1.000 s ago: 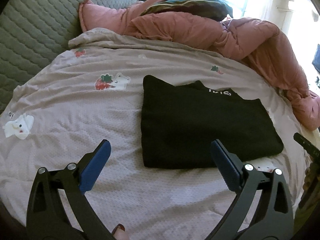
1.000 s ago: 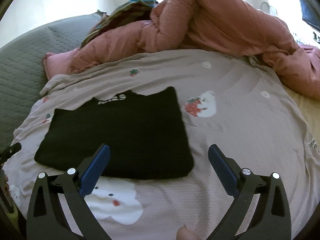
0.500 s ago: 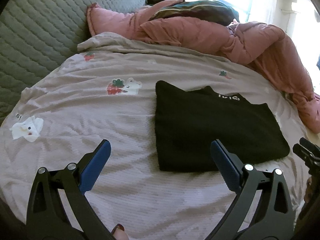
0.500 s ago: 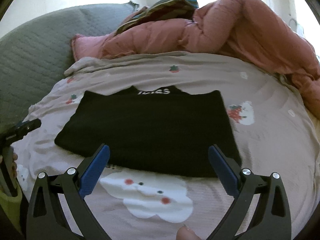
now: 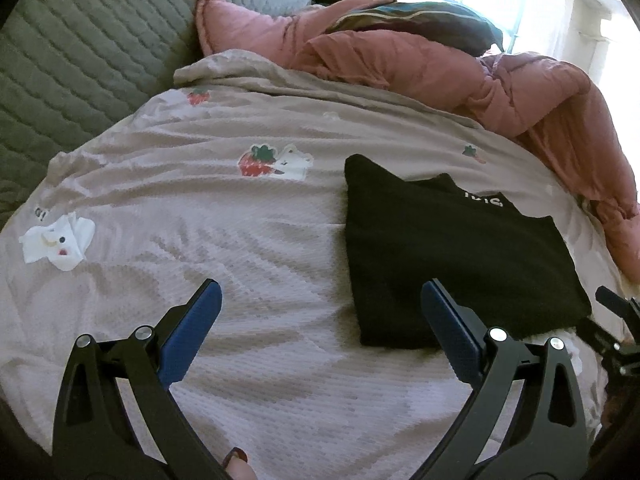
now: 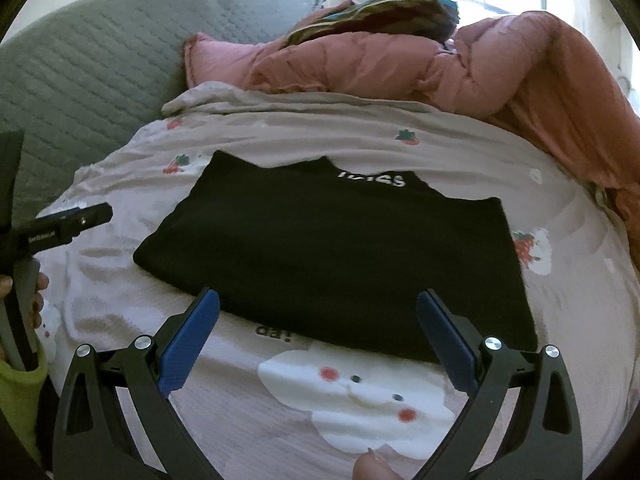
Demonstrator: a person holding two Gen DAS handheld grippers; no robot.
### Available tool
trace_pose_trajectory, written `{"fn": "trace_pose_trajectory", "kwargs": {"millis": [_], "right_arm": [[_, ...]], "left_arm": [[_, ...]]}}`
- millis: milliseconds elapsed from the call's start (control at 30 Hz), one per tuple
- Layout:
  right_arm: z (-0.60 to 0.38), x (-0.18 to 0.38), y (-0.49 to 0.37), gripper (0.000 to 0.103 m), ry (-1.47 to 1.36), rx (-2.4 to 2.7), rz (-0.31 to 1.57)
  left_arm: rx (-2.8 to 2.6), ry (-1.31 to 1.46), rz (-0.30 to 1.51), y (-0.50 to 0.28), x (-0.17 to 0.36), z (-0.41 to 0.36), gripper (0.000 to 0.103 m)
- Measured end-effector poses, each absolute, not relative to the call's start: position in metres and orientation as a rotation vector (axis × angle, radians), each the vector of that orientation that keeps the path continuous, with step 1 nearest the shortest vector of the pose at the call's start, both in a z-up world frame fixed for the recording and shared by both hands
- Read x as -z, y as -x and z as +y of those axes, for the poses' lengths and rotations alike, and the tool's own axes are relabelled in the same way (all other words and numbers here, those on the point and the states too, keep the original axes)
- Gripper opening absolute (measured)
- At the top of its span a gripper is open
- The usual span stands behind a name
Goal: Fold small clothes
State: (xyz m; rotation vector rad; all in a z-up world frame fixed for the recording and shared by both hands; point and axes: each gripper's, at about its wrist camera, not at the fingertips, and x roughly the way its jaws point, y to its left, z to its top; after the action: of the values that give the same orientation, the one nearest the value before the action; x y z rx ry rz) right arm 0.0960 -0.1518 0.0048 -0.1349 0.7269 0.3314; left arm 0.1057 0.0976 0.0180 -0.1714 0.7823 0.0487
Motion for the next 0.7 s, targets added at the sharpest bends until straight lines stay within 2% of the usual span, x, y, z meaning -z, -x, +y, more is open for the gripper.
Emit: {"fn": "trace_pose_trajectory", "kwargs": {"millis": [700], "right_arm": [[-0.038, 0.033, -0.132, 0.098, 0.345, -0.452, 0.76]], "left_arm": [[-0.108, 0.243, 0.83, -0.142, -0.006, 0.126, 0.093]]}}
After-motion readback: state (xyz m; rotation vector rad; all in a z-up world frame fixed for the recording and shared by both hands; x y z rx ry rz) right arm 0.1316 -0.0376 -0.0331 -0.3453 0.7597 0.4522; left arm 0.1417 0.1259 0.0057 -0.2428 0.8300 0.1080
